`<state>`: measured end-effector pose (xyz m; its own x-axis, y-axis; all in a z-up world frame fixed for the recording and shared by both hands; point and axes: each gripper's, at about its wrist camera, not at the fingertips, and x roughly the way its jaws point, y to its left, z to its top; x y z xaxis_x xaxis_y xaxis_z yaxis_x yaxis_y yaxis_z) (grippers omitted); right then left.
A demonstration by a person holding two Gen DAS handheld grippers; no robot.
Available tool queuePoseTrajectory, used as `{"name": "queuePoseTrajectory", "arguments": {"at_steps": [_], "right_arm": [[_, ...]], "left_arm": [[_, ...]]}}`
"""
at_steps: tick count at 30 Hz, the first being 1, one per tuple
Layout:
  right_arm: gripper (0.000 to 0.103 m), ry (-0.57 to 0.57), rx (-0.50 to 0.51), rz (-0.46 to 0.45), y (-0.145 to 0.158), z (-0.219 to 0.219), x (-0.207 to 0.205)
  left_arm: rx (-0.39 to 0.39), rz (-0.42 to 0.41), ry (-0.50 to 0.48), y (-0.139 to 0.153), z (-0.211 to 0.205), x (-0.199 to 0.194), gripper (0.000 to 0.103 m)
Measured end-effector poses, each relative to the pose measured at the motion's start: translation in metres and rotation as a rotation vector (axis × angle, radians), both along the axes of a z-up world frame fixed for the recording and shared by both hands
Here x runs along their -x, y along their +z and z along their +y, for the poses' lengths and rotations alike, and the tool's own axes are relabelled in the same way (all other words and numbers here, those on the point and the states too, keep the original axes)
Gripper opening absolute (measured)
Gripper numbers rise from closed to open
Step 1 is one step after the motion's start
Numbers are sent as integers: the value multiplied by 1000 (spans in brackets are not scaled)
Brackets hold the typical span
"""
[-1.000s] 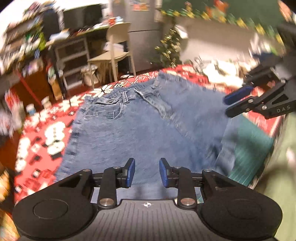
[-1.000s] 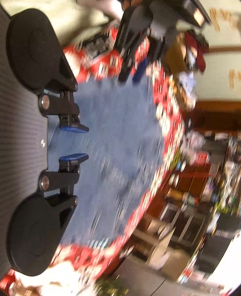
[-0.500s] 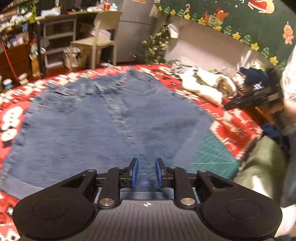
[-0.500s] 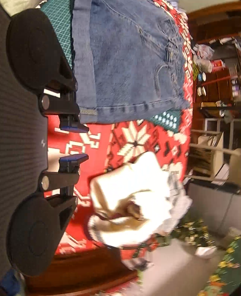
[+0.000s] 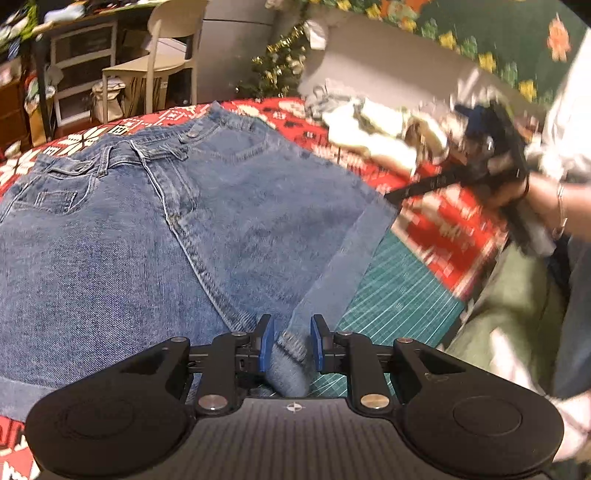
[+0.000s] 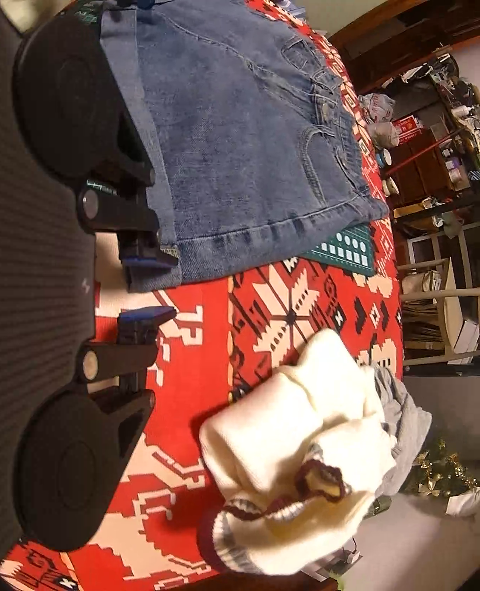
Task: Fold clothes
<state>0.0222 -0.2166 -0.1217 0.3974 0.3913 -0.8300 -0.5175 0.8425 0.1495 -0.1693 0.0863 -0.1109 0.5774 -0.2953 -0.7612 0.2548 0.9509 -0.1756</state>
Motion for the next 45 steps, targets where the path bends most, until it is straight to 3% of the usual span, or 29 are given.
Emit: {"name": "queuePoseTrajectory", "arguments": {"at_steps": [3, 11, 17, 20, 23, 26, 27, 28, 29, 33, 41, 43, 44, 45], "right_arm": [[15, -5, -4, 5, -2, 3, 2], [18, -36, -73, 29, -2, -7, 0], [25, -61, -129, 48, -1, -16, -2], [38, -67, -156, 56, -1, -17, -2], [39, -66, -181, 64, -2, -17, -1], [37, -13, -97, 23, -4, -3, 6], [26, 14, -51, -6, -4, 4, 10], [23, 39, -17, -31, -4, 10, 14], [14, 59, 4, -48, -2, 14, 17], [11, 91, 73, -93, 8, 21, 22], [14, 65, 112, -81, 3, 16, 22], [20, 42, 115, -94, 3, 17, 24], [31, 31, 114, -92, 4, 16, 23], [36, 21, 110, -87, 6, 14, 22]], "left_arm": [[-28, 3, 2, -7, -2, 0, 20], [-61, 12, 7, -14, -5, 0, 20], [-58, 13, 16, -17, -5, -1, 21], [-58, 14, 20, -17, -4, -2, 22], [-54, 14, 26, -17, -3, -1, 22], [-51, 14, 30, -17, -3, -1, 22], [-53, 13, 29, -17, -4, -1, 22], [-56, 13, 28, -17, -4, 0, 22], [-61, 12, 26, -17, -5, 0, 22], [-65, 16, 21, -16, -5, 0, 22], [-59, 6, 11, -13, -4, 4, 22], [-60, 0, 14, -9, -5, 5, 22], [-60, -3, 15, -7, -5, 6, 22], [-60, -6, 17, -5, -5, 7, 22]]}}
